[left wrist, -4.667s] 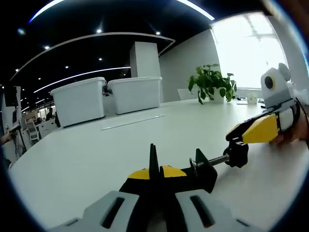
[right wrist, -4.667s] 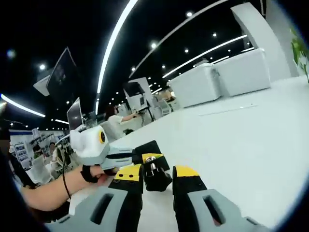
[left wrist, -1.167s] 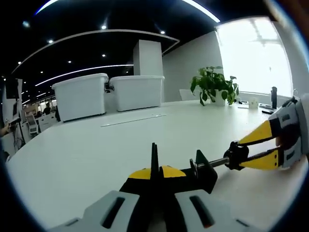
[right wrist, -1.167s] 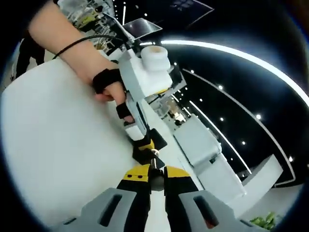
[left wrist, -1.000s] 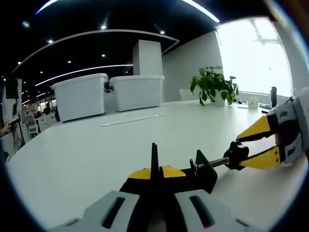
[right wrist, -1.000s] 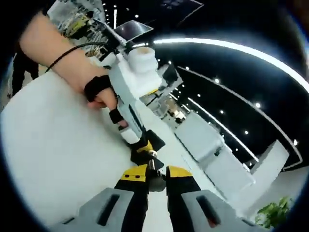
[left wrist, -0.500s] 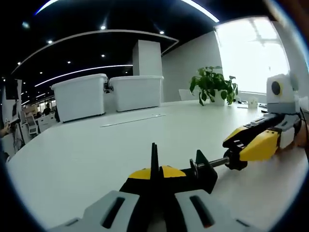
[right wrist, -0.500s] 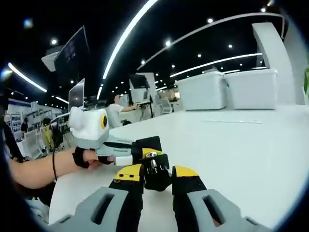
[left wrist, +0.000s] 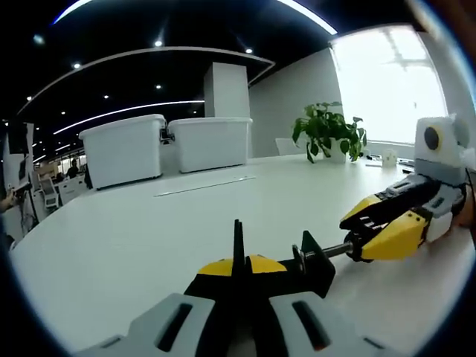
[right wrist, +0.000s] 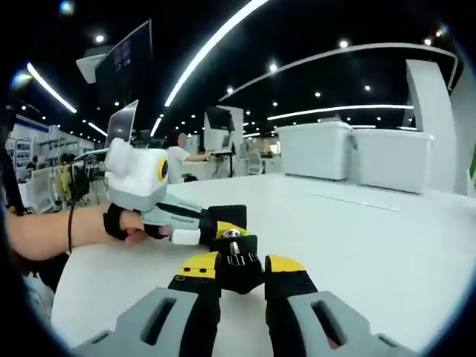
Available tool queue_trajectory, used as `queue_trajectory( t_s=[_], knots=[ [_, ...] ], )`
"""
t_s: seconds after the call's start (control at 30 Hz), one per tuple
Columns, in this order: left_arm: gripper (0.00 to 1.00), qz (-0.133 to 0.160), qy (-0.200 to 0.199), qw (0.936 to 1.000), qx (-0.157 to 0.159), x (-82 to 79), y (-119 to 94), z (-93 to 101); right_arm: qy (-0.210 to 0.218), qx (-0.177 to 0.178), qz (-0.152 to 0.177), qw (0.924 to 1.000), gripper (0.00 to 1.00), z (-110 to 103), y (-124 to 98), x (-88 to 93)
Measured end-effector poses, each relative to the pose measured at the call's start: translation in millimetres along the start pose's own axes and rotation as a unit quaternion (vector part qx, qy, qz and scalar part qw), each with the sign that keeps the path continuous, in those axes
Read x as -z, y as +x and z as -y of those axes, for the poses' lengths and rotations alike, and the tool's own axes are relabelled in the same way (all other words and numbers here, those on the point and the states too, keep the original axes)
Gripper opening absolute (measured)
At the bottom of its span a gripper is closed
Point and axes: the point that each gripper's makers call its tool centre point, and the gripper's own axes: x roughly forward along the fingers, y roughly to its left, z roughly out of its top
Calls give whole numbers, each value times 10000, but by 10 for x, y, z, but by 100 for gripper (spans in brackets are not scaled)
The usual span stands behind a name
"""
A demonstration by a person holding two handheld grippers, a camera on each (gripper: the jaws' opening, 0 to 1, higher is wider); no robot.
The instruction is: Clamp the fixed fixture on the desktop, loosen the retaining clip, secure it to the edge of the desk, and tighten the retaining clip.
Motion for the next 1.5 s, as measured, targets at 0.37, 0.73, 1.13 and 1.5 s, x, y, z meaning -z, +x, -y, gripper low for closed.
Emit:
queue_trajectory(
  t_s=[0.37, 0.73, 1.13, 1.5],
  knots=[
    [5, -10, -19, 10000, -5, 7, -8, 7, -1816, 234, 12, 9831, 20, -62, 19, -52],
    [5, -11, -18, 10000, -3, 6, -1, 2, -2283, 290, 23, 9731, 20, -66, 41, -48],
    [5, -12, -20, 10000, 1, 3, 7, -3, -3506, 467, -47, 9354, 20, -91, 52, -44],
    [5, -12, -23, 10000, -3, 4, -1, 3, -4203, 533, -111, 9057, 20, -118, 55, -39]
  ],
)
